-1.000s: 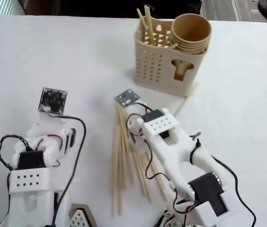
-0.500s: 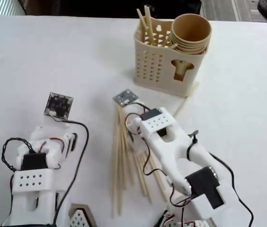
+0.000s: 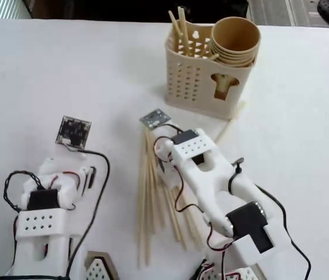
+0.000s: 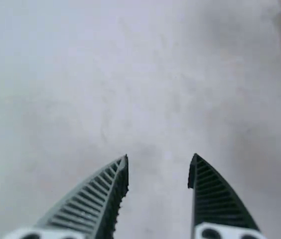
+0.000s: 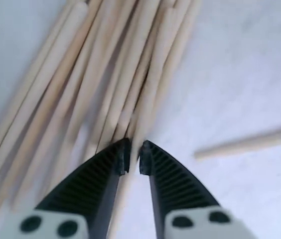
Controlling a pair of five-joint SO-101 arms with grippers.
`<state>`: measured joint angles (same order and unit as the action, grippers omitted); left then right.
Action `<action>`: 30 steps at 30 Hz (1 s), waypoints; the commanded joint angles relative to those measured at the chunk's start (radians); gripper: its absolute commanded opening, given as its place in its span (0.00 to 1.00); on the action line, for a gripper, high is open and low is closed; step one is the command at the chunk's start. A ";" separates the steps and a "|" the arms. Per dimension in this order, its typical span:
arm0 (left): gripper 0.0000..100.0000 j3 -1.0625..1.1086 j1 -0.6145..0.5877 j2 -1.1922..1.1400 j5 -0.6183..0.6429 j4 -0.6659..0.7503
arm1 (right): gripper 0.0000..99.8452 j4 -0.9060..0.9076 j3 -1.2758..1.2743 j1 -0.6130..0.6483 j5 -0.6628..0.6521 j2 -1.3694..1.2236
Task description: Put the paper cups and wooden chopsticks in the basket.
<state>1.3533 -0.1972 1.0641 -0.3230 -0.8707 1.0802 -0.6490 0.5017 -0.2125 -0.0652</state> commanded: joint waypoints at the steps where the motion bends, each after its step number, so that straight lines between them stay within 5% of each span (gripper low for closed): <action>1: 0.20 -0.003 -0.013 0.022 -0.011 0.021 | 0.02 0.059 0.003 -0.005 -0.012 0.081; 20: 0.20 0.000 -0.013 0.022 -0.012 0.021 | 0.02 0.188 0.149 -0.137 -0.005 0.615; 30: 0.20 0.000 -0.013 0.022 -0.012 0.021 | 0.02 0.085 0.649 -0.179 0.250 0.644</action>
<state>1.3579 -0.1972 1.0641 -0.3245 -0.8707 1.2336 -0.1473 0.3376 -0.0130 0.5439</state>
